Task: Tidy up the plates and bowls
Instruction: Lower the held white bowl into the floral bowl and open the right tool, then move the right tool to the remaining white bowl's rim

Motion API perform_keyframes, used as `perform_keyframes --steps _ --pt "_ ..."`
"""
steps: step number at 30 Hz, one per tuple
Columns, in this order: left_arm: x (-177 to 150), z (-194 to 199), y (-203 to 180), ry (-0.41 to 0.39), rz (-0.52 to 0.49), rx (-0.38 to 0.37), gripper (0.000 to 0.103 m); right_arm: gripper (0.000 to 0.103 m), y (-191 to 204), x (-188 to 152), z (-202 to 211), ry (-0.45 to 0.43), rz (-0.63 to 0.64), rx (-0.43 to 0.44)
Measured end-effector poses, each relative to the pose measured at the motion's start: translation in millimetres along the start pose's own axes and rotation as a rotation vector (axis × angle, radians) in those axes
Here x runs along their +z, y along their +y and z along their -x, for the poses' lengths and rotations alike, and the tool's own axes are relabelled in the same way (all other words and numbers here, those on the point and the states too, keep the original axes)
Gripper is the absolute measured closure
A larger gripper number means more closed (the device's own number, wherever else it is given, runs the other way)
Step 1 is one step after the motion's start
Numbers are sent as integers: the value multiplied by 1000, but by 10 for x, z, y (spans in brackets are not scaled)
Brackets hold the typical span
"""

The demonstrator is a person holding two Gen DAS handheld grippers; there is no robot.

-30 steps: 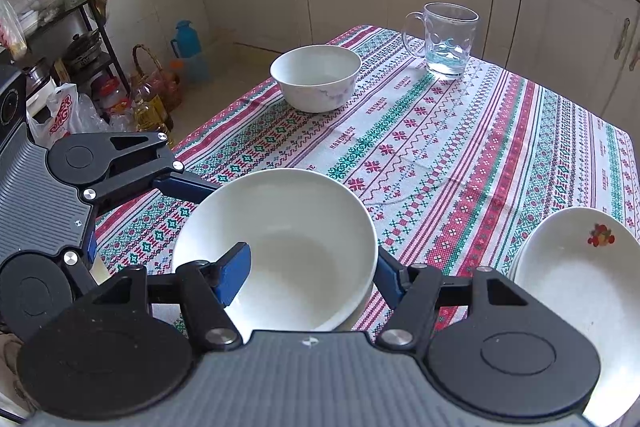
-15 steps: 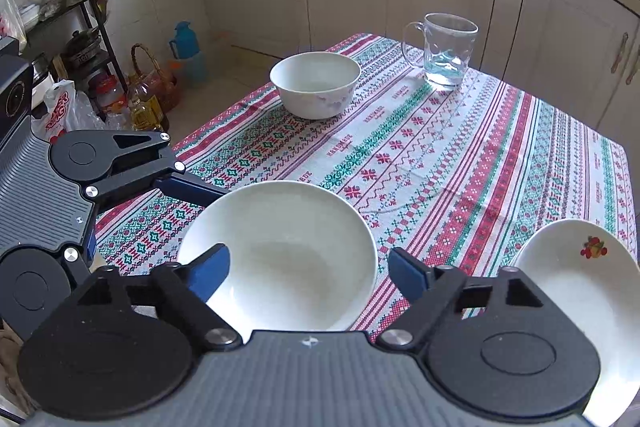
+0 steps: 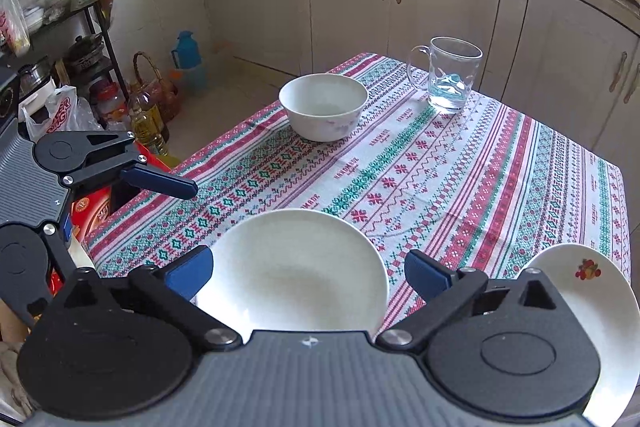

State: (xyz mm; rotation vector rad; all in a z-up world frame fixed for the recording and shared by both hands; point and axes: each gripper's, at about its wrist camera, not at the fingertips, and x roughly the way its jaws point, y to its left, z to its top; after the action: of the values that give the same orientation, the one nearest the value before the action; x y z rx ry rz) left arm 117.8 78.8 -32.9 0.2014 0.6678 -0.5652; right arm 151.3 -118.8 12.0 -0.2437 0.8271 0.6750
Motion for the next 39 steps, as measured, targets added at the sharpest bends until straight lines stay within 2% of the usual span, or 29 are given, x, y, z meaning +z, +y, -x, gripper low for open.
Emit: perform_keyframes --steps 8,21,28,39 --pt "-66 80 312 -30 53 89 4 0 122 172 -42 -6 21 -1" --pt "-21 -138 792 -69 73 209 4 0 129 700 -337 21 14 -57" --pt "84 -355 1012 -85 62 235 5 0 8 1057 -612 39 1 -36" --pt "233 -769 1274 -103 66 222 5 1 -249 1500 -1102 102 -15 -5"
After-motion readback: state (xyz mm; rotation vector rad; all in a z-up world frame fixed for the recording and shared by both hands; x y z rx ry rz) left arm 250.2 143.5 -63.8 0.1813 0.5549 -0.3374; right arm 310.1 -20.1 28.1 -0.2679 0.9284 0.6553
